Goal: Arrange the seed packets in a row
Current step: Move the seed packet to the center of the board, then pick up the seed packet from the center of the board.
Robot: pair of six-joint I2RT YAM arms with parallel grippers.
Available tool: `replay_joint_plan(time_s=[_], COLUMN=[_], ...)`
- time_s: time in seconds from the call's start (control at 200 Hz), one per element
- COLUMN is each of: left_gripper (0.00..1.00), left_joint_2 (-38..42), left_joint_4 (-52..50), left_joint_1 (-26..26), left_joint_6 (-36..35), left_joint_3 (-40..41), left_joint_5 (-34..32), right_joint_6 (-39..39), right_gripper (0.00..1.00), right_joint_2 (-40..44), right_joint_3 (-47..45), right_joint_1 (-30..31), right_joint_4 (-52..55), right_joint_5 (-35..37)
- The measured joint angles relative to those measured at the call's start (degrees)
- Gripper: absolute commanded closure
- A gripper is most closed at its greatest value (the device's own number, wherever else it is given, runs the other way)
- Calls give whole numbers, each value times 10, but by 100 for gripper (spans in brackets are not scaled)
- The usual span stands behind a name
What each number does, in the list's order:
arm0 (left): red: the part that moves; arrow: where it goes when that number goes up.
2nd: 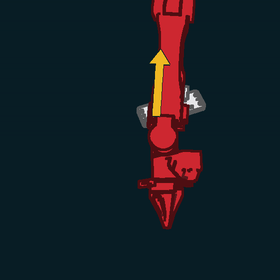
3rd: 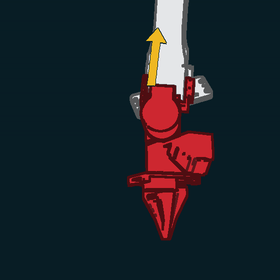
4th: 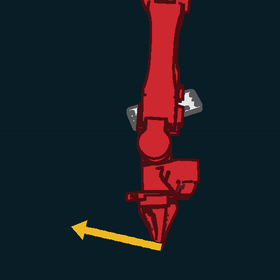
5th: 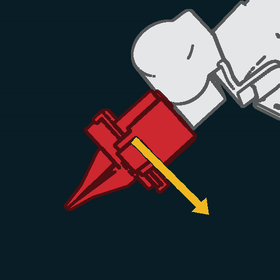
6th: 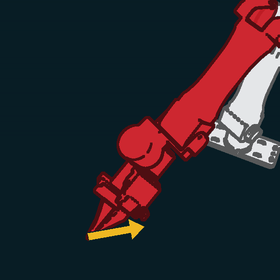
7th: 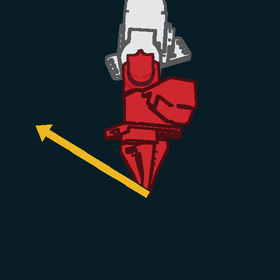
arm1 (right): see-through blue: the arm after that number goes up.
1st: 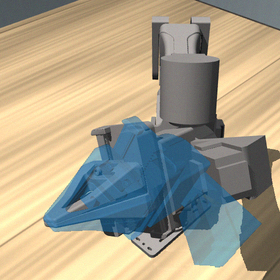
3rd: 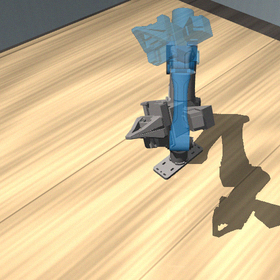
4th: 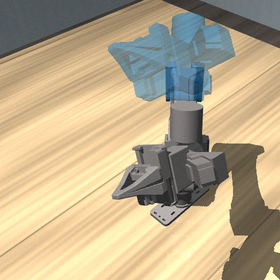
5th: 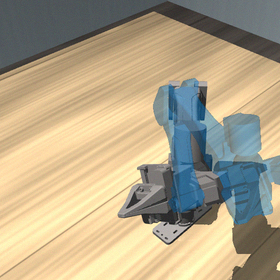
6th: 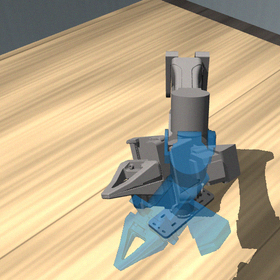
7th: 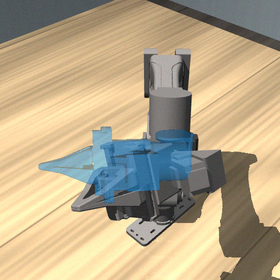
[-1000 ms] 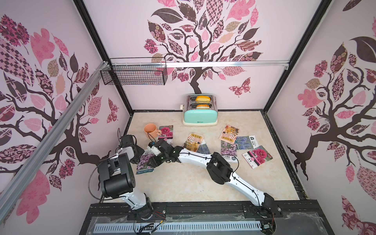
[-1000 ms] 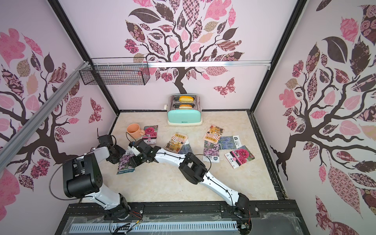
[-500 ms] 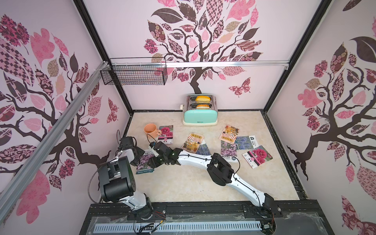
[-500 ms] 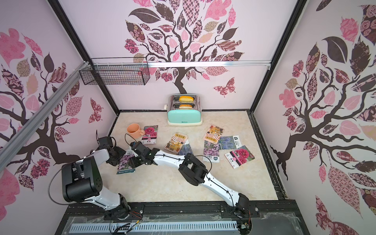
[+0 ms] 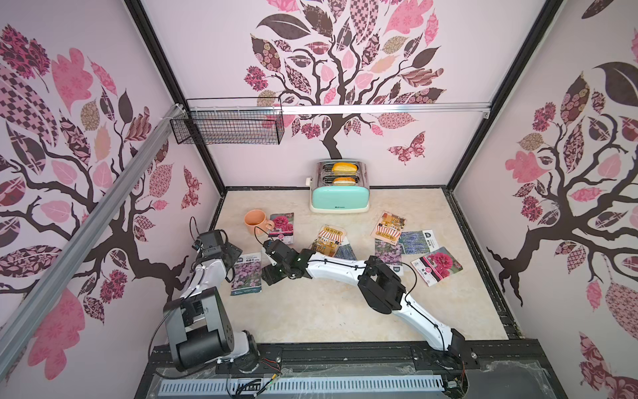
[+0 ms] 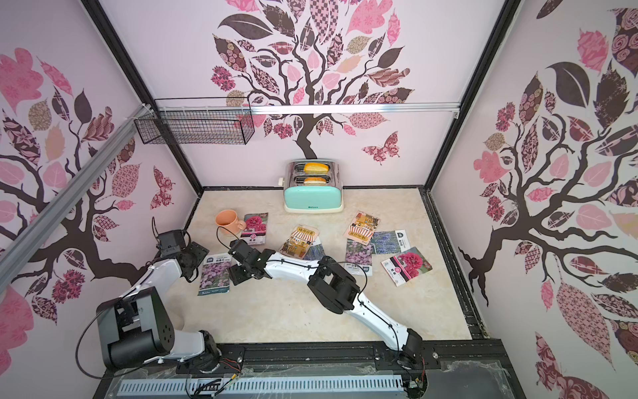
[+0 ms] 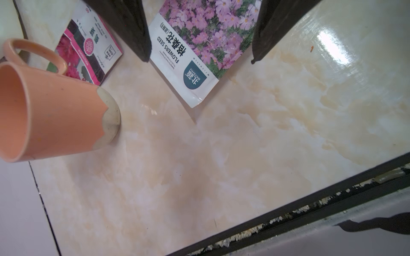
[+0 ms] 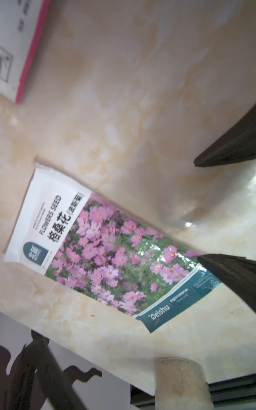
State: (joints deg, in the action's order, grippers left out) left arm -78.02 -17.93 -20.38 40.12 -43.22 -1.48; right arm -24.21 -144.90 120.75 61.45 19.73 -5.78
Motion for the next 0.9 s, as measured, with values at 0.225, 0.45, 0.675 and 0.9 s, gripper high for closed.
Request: replay_joint_plan(time_s=[0.225,0.45,0.675,0.9], left_gripper=[26,26,27,26], left_joint_2=[40,63,-78,-224], left_joint_4=[-37,-51,-50,-55], left_joint_1=[63,269,470,544], left_joint_6=[-18,-44,-66,-76], left_joint_3=[-35,-107,-248,-333], left_joint_5=[-5,-15,-33,-25], right_joint_6=[17,21,21,23], right_gripper=[36,35,34,33], right_joint_2=[96,279,458,539], right_joint_3=[-130,-373,-567,-669], right_joint_1=[-51,-179,-360,-432], right_joint_4=[41,32,-4,-16], right_joint_5=[27,33,14,2])
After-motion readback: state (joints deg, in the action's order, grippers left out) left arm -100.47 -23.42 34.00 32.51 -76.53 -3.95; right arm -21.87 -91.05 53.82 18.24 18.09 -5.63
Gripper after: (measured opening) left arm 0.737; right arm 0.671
